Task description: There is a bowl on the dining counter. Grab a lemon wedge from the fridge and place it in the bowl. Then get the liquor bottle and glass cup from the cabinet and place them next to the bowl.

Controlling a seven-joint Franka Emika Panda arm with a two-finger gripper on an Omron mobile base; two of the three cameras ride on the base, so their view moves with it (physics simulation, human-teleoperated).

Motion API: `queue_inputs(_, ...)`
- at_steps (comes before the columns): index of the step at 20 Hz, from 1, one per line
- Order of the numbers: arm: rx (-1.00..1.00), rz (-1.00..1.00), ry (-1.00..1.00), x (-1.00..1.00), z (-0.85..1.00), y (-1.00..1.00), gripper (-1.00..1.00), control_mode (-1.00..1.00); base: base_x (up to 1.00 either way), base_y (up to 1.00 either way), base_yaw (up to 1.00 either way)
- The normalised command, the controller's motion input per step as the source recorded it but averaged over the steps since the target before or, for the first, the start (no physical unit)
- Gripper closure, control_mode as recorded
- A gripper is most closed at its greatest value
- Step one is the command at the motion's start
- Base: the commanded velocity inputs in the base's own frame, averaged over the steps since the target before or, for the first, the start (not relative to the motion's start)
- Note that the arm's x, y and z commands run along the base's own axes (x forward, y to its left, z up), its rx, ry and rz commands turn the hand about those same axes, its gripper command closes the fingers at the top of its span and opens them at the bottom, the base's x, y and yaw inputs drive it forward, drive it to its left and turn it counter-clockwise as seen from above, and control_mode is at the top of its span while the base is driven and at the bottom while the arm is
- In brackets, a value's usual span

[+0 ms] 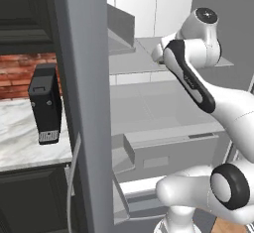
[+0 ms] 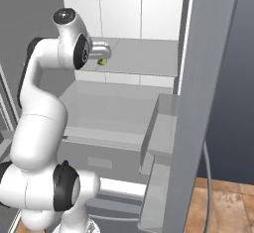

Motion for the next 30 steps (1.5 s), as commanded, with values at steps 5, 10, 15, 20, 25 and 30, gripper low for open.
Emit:
queue_inputs(5,0.01,-0.18,0.04,0.0,0.0,-0.13,-1.0,-1.0,0.0,0.0,0.0)
queue_inputs(10,0.0,-0.45,0.05,0.03,0.11,0.0,-1.0,-1.0,0.0,0.0,0.0)
queue_inputs(15,0.02,-0.35,0.22,0.05,0.2,0.1,-1.0,-1.0,0.0,0.0,0.0)
queue_inputs(20,0.08,-0.2,0.17,0.0,0.02,0.35,-1.0,-1.0,0.0,0.0,0.0)
queue_inputs(25,0.1,-0.28,0.04,0.0,0.0,0.15,-1.0,-1.0,0.0,0.0,0.0)
queue_inputs(30,0.13,-0.32,-0.06,-0.01,-0.25,0.0,-1.0,-1.0,0.0,0.0,0.0)
